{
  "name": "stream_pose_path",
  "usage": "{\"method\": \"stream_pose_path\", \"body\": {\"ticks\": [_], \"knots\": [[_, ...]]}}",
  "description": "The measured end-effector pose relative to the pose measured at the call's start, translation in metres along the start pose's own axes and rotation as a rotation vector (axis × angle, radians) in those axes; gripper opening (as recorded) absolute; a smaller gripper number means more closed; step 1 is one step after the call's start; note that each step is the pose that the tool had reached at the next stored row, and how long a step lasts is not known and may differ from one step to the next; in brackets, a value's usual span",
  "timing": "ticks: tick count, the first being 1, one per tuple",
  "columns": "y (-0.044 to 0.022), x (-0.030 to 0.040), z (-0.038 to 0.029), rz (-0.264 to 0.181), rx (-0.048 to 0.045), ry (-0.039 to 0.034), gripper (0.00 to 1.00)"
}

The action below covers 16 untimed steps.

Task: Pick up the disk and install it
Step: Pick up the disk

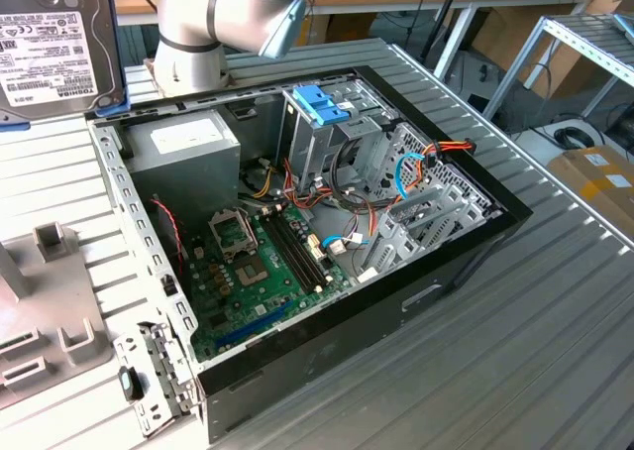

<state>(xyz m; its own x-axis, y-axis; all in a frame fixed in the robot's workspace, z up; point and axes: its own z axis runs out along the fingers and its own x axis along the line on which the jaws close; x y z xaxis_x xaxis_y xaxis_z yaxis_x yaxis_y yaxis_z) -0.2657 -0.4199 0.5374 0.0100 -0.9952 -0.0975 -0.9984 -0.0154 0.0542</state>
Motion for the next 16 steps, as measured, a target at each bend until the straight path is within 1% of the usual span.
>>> {"method": "stream_pose_path", "body": {"ticks": [13,16], "knots": [[-0.0050,0.0018,0.0013,0.000,0.0000,0.0000,0.37],[-0.0070,0.0020,0.0016,0.000,0.0001,0.0000,0.37]]}}
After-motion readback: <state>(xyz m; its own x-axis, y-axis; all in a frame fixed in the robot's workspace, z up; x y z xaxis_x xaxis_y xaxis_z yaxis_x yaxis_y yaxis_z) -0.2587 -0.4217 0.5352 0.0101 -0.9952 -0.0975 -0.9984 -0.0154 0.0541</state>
